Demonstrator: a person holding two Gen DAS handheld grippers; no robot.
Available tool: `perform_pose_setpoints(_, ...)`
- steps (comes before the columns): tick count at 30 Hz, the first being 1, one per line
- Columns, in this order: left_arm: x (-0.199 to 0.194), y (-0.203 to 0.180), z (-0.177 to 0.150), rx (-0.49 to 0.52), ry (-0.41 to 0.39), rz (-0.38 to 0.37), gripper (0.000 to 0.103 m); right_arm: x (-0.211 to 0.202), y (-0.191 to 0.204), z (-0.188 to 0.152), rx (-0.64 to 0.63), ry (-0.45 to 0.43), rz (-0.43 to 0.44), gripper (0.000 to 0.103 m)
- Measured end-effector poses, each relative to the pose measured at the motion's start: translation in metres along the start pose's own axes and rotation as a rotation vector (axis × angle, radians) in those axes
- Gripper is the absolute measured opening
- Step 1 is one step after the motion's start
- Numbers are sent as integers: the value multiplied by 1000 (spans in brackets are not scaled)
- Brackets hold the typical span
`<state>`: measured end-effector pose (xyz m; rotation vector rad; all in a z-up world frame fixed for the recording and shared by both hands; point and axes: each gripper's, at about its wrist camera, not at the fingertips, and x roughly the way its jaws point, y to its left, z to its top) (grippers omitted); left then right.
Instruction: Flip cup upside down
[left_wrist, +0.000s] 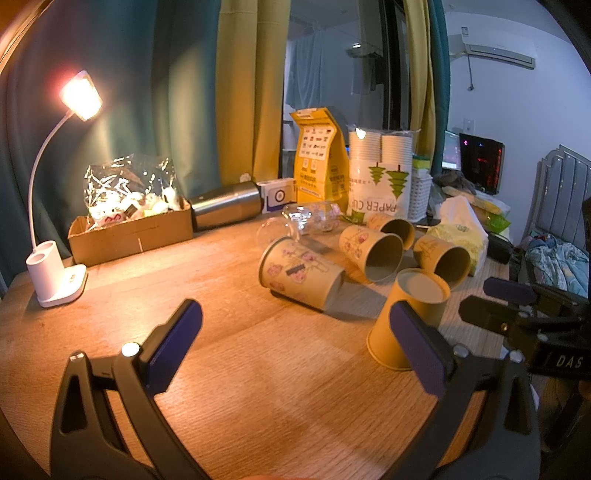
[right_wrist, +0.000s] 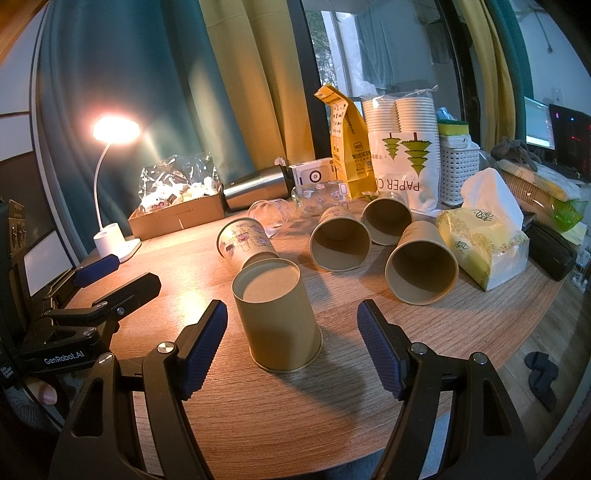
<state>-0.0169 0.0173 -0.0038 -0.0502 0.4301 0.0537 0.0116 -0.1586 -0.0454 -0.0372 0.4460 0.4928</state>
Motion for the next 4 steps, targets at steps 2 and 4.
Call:
perform_pose_setpoints(2, 0, 0, 0, -1, -2, -10, 102, 0, 0, 0, 0, 1, 0, 76)
perform_pose_setpoints(4, 0, 0, 1, -4, 0, -14, 102, 0, 1, -1, 0, 0, 0, 76)
